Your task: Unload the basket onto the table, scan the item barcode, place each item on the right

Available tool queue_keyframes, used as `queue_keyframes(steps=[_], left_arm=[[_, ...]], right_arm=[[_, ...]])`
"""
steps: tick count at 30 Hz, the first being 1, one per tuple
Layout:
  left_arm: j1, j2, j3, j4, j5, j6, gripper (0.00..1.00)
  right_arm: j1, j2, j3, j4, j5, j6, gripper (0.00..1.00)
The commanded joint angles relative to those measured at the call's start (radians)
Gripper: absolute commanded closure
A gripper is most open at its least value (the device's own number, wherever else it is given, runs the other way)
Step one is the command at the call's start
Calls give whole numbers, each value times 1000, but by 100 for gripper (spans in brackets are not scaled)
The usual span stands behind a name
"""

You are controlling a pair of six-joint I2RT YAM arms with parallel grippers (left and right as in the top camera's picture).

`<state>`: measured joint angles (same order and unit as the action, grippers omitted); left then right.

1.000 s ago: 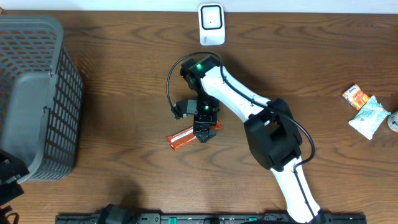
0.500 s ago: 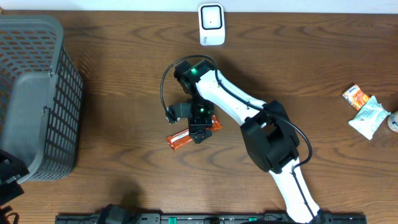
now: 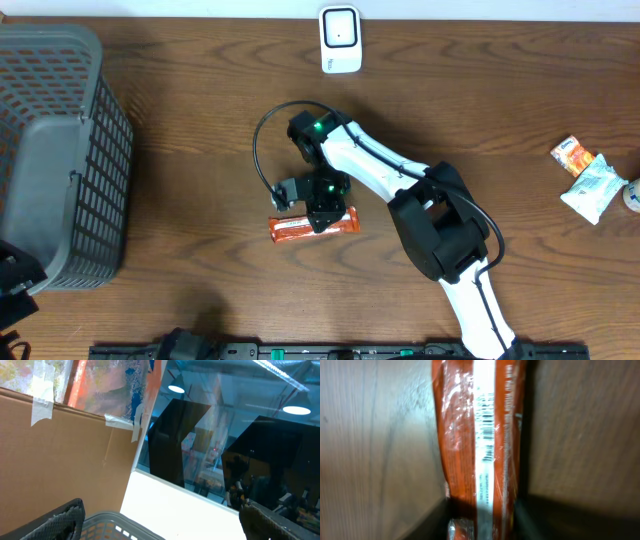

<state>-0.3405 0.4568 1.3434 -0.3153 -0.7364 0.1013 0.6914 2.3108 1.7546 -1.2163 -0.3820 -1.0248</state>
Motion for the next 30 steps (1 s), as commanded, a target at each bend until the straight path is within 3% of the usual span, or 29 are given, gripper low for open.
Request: queue_keyframes(steps=[1, 3, 10, 15, 22, 26, 30], left_arm=[[2, -7, -3, 2, -9, -8, 2], [2, -7, -3, 2, -9, -8, 2], [2, -7, -3, 2, -9, -8, 2], [2, -7, -3, 2, -9, -8, 2], [2, -7, -3, 2, -9, -8, 2], [2, -7, -3, 2, -9, -8, 2], [2, -7, -3, 2, -9, -8, 2]], right_arm=[[8, 48, -61, 2, 33, 26, 83], [7, 48, -74, 3, 32, 62, 98], [6, 47, -78, 5, 24, 224, 99], [-4, 45, 11, -52, -39, 396, 99], [-23, 40, 275, -326, -306, 402, 99], [-23, 40, 353, -412, -413, 284, 99], [-24, 40, 380, -435, -485, 276, 99]])
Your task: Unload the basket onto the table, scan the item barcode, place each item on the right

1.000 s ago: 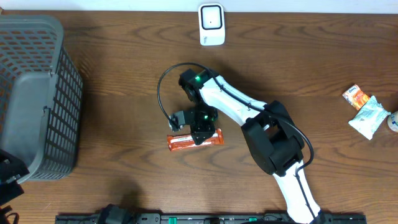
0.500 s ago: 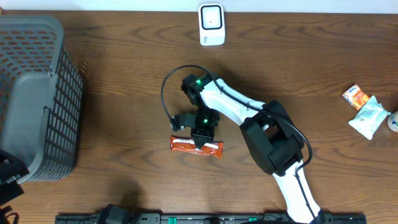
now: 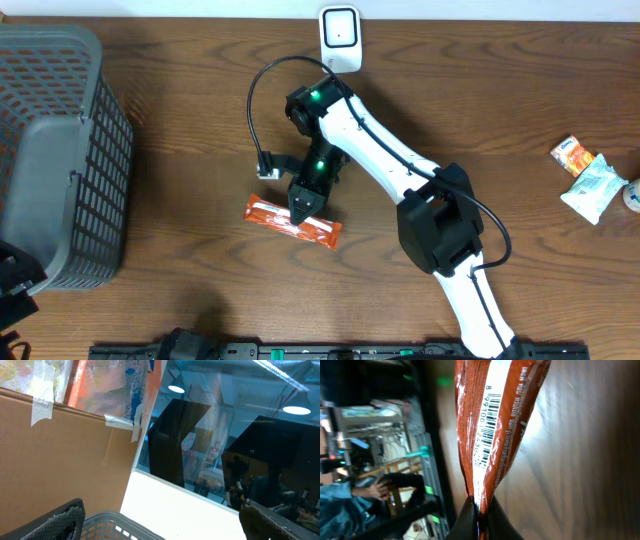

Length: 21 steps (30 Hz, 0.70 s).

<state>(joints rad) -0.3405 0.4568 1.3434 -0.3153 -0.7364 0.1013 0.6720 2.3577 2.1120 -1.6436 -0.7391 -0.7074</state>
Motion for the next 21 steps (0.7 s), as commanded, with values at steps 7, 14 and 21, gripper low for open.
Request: queue_keyframes(steps=[7, 14, 21], left_arm=[[2, -7, -3, 2, -9, -8, 2], [2, -7, -3, 2, -9, -8, 2], [2, -7, -3, 2, -9, -8, 2]], right_arm=[[-14, -7, 23, 7, -174, -45, 98], [-11, -9, 40, 140, -35, -102, 98], [0, -38, 179, 105, 192, -3, 99]])
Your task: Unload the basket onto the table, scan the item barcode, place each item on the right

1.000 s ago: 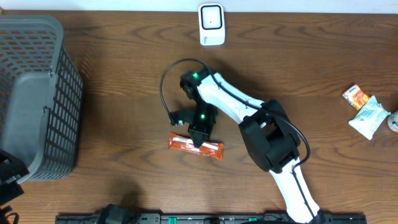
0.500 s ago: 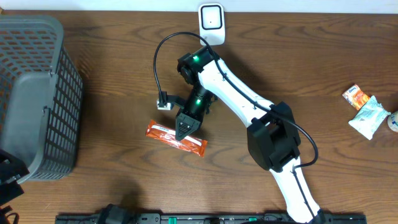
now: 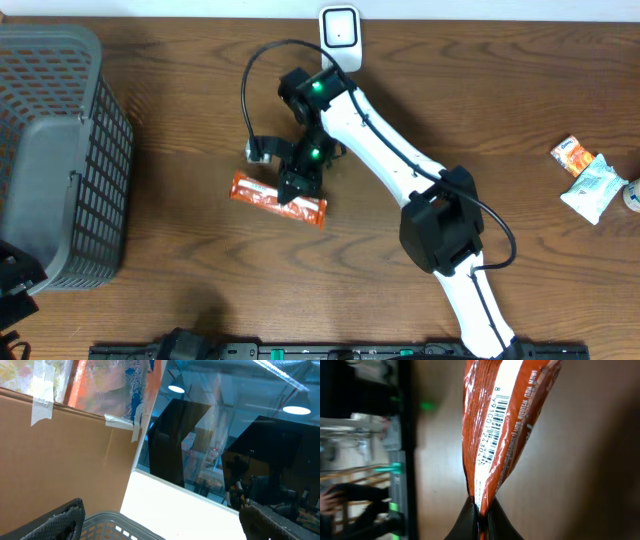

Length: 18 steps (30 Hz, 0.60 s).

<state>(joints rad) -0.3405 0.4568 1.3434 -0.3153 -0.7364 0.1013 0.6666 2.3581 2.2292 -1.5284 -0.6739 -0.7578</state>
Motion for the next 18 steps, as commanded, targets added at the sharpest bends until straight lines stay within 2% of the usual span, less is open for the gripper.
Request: queue_keyframes(steps=[1, 15, 18], left_arm=[[2, -7, -3, 2, -9, -8, 2], [2, -7, -3, 2, -9, -8, 2], [2, -7, -3, 2, -9, -8, 2]], right_arm=[[12, -51, 80, -19, 163, 55, 99], [158, -301, 114, -61, 301, 55, 99], [189, -345, 114, -52, 387, 114, 99]])
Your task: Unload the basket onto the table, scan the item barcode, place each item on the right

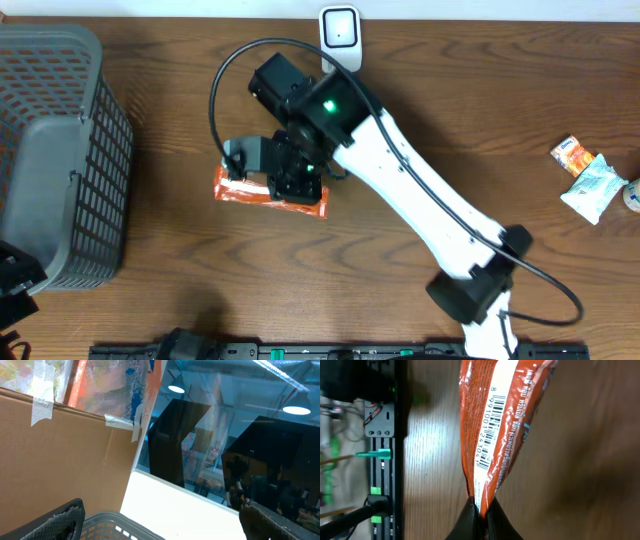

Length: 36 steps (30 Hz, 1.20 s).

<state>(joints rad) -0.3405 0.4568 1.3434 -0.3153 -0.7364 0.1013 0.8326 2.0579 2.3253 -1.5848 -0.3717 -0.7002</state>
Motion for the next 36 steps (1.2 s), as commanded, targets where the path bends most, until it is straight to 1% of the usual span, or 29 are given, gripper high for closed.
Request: queue_keyframes(steps=[1, 5, 7, 15, 18, 20, 23, 26, 29, 31, 34, 36], left_arm=[[2, -7, -3, 2, -9, -8, 2], [2, -7, -3, 2, -9, -8, 2], [2, -7, -3, 2, -9, -8, 2], [2, -7, -3, 2, -9, -8, 2], [2, -7, -3, 2, -9, -8, 2], [2, -7, -3, 2, -9, -8, 2], [2, -7, -3, 2, -9, -8, 2], [2, -7, -3, 2, -9, -8, 2], [2, -7, -3, 2, -9, -8, 2], [2, -7, -3, 2, -9, -8, 2], [2, -7, -3, 2, -9, -8, 2], [2, -7, -3, 2, -9, -8, 2]], right_arm=[[32, -55, 18, 8, 116, 78, 99], [75, -77, 18, 11, 245, 153, 99], [94, -77, 18, 14, 275, 173, 99], [141, -76, 16, 35, 303, 168, 99], [129, -76, -11, 84, 393, 170, 99], [114, -76, -47, 153, 468, 172, 99], [76, -76, -154, 329, 598, 172, 99], [29, -76, -282, 532, 708, 131, 99], [-32, -76, -416, 793, 818, 99, 99], [-80, -76, -476, 956, 853, 92, 99], [-144, -76, -515, 1124, 848, 88, 99], [-193, -76, -544, 1250, 848, 59, 99]])
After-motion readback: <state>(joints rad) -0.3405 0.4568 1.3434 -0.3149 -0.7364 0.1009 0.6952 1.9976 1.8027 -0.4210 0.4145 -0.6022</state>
